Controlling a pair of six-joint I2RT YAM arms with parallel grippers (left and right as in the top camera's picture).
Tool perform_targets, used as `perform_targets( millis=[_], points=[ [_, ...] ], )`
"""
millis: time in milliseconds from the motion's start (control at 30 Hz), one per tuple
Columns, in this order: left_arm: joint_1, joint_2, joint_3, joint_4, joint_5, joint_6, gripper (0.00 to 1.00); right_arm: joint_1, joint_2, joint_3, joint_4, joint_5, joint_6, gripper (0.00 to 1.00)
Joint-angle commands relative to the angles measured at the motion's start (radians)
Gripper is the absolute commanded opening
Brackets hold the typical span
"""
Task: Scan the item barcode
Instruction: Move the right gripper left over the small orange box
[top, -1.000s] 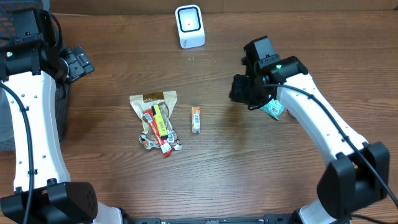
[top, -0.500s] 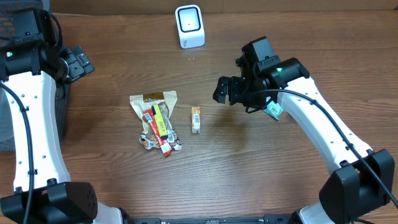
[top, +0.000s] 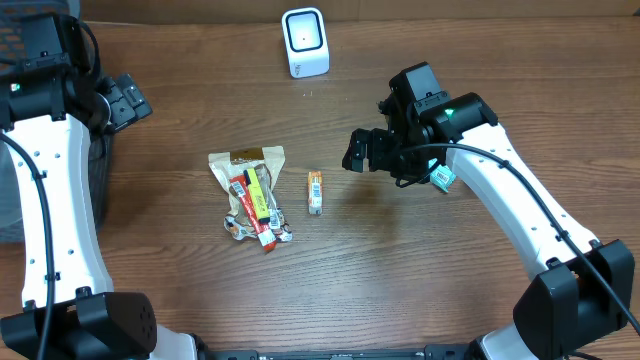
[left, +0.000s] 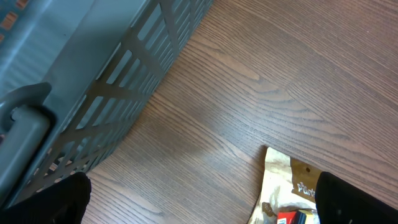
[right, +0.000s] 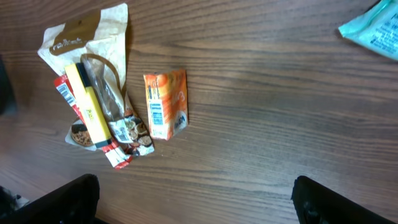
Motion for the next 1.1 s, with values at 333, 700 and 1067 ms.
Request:
perform_targets(
  millis=[333, 700, 1067],
  points=[
    [0.001, -0.018, 0.021, 0.002, -0.012, 0.011, 1.00, 0.039, -0.011, 0.017, -0.006, -0.003, -0.001, 0.91],
    [0.001, -0.018, 0.021, 0.002, -0.012, 0.011, 1.00, 0.098, -0.003, 0.017, 0.049, 0.077, 0.003, 0.91],
    [0.001, -0.018, 0.021, 0.002, -0.012, 0.011, 1.00, 0.124, -0.002, 0.017, 0.053, 0.127, 0.002, 0.92]
  ],
)
